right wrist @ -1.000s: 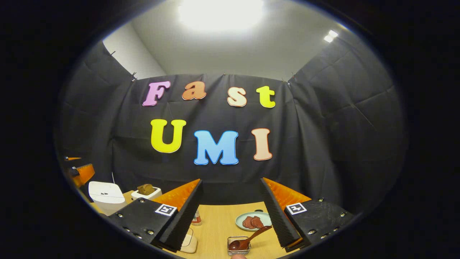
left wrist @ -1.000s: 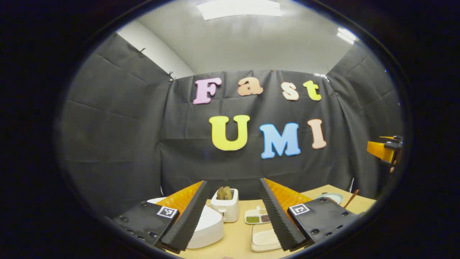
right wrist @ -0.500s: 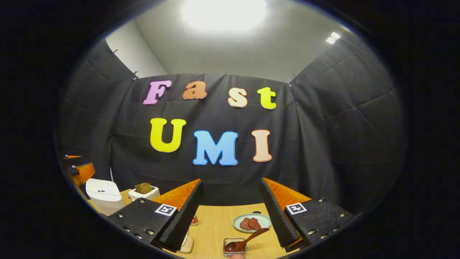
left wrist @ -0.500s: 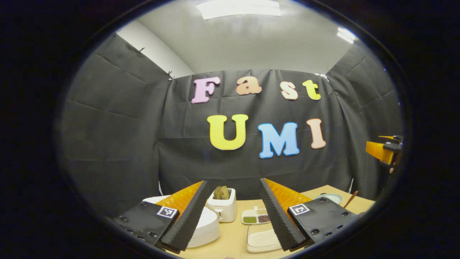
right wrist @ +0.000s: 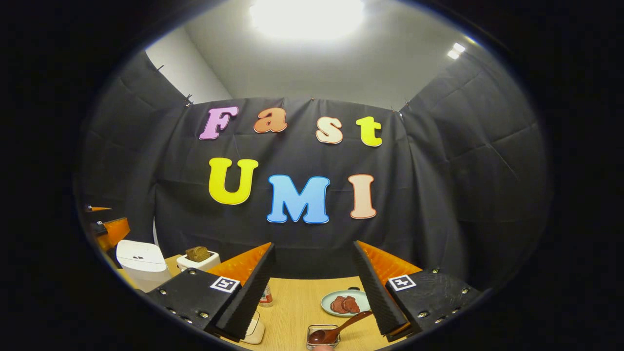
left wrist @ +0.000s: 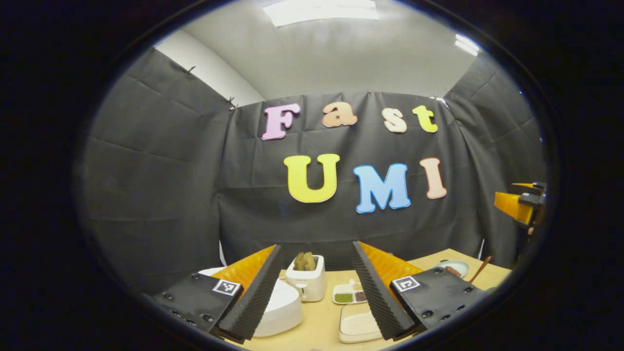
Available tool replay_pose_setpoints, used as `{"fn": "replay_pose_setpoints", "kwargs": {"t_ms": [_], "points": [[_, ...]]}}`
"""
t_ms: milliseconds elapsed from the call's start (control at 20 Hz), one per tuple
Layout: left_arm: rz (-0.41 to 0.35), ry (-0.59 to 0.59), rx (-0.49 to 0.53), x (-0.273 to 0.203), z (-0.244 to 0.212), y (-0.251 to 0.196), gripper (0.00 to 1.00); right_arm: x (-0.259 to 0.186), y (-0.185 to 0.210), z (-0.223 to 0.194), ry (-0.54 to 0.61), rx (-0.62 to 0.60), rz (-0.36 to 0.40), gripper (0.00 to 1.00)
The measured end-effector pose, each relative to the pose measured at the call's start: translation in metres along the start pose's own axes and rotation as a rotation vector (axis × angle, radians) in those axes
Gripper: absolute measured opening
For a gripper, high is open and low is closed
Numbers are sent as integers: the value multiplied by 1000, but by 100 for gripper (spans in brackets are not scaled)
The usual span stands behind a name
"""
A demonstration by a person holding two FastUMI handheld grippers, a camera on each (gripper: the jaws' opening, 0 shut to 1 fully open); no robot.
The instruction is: Close the left gripper, press the button to open the rice cooker; take a wooden spoon from the chopstick holder with the right hand, scoop a spoonful of rice and pour it into the rice cooker, then put the wooden spoon back into the chopstick holder.
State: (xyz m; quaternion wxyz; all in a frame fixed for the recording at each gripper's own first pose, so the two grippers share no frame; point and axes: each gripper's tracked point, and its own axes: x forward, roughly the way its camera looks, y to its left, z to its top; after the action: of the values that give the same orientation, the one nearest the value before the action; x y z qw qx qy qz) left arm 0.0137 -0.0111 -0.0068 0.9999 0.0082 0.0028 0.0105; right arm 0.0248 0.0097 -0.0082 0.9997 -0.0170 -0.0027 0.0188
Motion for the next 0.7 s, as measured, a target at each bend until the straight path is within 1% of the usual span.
{"fn": "replay_pose_setpoints", "kwargs": {"t_ms": [50,100,150,200,250,300,450,550,600,650,700], "points": [[-4,-1,-1,0,0,-1,97,0,1,-1,0,0,2,95],[-7,0,-1,1,-1,-1,97,1,1,-2,4,2,2,95],[-1,0,2,1,-2,2,91,0,2,-3,6,6,5,95],[7,-1,5,1,-2,4,87,1,3,-4,7,8,5,95],[14,-1,6,2,-3,6,80,2,3,-5,9,6,3,95],[17,1,6,2,-3,7,80,2,3,-6,10,4,3,95],[22,12,-1,0,-9,15,45,2,8,-7,11,4,12,95],[84,20,-22,-3,-15,33,21,1,14,-8,11,4,21,95],[93,27,-42,0,-22,39,10,1,15,-8,11,0,23,95],[73,43,-73,-2,-24,38,8,0,15,-8,8,-2,23,95],[65,54,-102,-1,-27,38,9,-2,17,-7,4,-1,25,95]]}}
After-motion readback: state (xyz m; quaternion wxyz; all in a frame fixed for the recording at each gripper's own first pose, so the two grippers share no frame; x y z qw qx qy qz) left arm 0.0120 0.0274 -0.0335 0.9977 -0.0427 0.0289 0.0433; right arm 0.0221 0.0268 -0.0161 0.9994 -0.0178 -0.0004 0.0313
